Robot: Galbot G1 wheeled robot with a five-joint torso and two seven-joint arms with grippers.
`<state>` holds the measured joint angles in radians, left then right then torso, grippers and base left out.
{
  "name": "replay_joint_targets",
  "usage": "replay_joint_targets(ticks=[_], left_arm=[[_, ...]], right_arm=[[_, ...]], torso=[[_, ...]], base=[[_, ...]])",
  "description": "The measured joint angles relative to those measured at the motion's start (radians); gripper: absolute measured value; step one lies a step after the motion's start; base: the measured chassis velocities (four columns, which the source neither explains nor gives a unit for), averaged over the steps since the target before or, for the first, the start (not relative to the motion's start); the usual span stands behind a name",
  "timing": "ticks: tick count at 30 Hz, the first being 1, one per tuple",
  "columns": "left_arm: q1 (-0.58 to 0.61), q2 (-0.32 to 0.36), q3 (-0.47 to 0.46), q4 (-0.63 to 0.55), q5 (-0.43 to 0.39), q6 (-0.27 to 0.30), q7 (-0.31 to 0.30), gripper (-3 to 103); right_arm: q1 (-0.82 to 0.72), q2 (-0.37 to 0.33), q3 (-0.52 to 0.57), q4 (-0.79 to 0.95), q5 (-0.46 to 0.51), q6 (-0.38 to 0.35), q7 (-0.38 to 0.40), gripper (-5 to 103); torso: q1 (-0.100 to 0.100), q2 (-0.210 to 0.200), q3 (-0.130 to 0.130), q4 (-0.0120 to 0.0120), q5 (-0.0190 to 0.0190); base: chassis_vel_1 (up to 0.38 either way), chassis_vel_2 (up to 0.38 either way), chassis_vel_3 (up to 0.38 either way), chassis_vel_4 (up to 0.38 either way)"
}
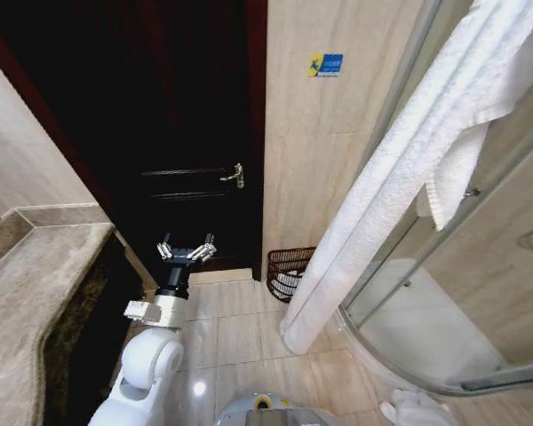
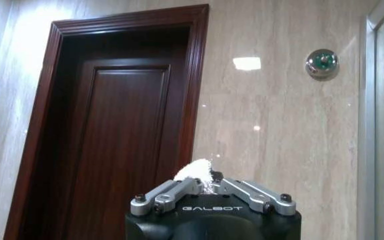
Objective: Discard the used towel into the hamper.
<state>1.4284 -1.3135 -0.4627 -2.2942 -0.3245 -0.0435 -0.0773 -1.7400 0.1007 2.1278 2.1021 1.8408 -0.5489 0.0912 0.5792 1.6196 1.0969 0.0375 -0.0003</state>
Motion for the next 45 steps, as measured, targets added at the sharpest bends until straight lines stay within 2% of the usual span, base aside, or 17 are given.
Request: replay_joint_targets(ticks=[6, 19, 32, 35, 38, 45], left_arm=[[0.0, 0.0, 0.0, 0.0, 0.0, 0.0, 0.0, 100], [0.0, 0.0, 0.0, 0.0, 0.0, 0.0, 0.0, 100], [0.0, 0.0, 0.0, 0.0, 0.0, 0.0, 0.0, 100], [0.0, 0.0, 0.0, 0.0, 0.0, 0.0, 0.0, 100], [0.0, 0.0, 0.0, 0.0, 0.0, 0.0, 0.0, 100], [0.0, 0.0, 0.0, 0.0, 0.0, 0.0, 0.0, 100]], right_arm=[[-0.003, 0.016, -0.002, 0.008, 0.002, 0.002, 0.0, 2], [-0.007, 0.028, -0.008, 0.008, -0.019, 0.002, -0.023, 2], [-0.001, 0.034, 0.005, 0.018, -0.003, 0.002, -0.029, 2], [0.004, 0.04, 0.014, 0.025, 0.003, -0.002, -0.03, 2], [0.01, 0.037, 0.024, 0.026, 0.011, -0.008, -0.028, 2], [0.022, 0.006, 0.034, 0.006, 0.025, -0.009, -0.012, 2]], torso=[[0.0, 0.0, 0.0, -0.0005, 0.001], [0.0, 0.0, 0.0, -0.0003, 0.0], [0.0, 0.0, 0.0, -0.0004, 0.0005], [0.002, -0.001, 0.001, 0.0003, 0.0004], [0.001, -0.001, 0.0, -0.0005, 0.0], [-0.001, 0.0, 0.0, -0.0005, 0.0004]], base=[[-0.01, -0.018, 0.009, 0.008], [-0.005, -0.008, 0.005, 0.003], [-0.135, 0.128, 0.131, -0.128], [-0.142, 0.141, 0.105, -0.09], [-0.068, 0.047, 0.031, -0.027], [0.007, -0.007, -0.006, 0.008]])
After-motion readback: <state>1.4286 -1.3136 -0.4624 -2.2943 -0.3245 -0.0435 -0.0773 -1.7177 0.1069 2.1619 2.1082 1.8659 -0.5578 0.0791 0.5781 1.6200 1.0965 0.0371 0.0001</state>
